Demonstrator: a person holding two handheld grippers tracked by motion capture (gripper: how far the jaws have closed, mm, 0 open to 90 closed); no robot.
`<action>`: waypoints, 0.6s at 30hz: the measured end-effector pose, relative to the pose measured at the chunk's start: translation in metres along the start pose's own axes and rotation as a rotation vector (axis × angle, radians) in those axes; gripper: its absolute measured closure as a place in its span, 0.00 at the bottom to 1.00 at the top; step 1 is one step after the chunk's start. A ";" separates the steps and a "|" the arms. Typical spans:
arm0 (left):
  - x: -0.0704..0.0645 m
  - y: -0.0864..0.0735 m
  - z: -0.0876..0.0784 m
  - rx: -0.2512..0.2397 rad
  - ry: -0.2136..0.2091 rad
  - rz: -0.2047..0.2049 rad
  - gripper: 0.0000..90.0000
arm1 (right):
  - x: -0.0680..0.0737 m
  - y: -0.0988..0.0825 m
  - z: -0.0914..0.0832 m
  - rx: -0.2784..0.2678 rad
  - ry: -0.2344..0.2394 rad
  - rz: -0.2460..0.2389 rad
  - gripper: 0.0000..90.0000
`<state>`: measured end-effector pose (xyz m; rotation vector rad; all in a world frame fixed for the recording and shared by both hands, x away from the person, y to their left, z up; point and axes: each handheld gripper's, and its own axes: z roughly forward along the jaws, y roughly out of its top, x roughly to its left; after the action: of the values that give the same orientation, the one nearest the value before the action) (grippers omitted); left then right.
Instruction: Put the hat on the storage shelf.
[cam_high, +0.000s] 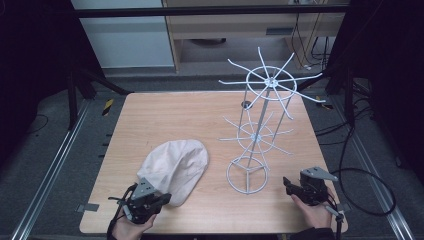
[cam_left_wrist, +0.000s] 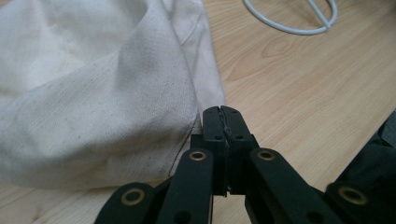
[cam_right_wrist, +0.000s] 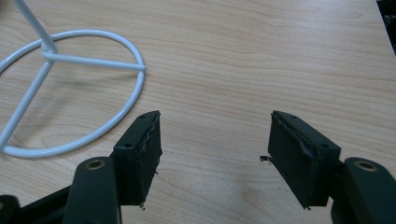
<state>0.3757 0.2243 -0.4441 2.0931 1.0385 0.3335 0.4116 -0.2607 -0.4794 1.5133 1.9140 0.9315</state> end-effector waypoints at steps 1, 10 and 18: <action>0.000 0.000 0.000 0.000 0.000 0.000 0.99 | 0.000 0.000 0.000 0.000 0.000 0.000 0.39; 0.036 -0.006 -0.015 -0.023 0.108 -0.085 0.99 | -0.001 -0.001 0.000 0.002 -0.003 -0.001 0.39; 0.055 -0.009 -0.017 -0.021 0.202 -0.103 1.00 | -0.001 -0.001 0.001 0.003 -0.002 -0.001 0.39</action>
<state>0.3965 0.2781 -0.4448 2.0096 1.2505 0.5106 0.4119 -0.2616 -0.4803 1.5140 1.9151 0.9267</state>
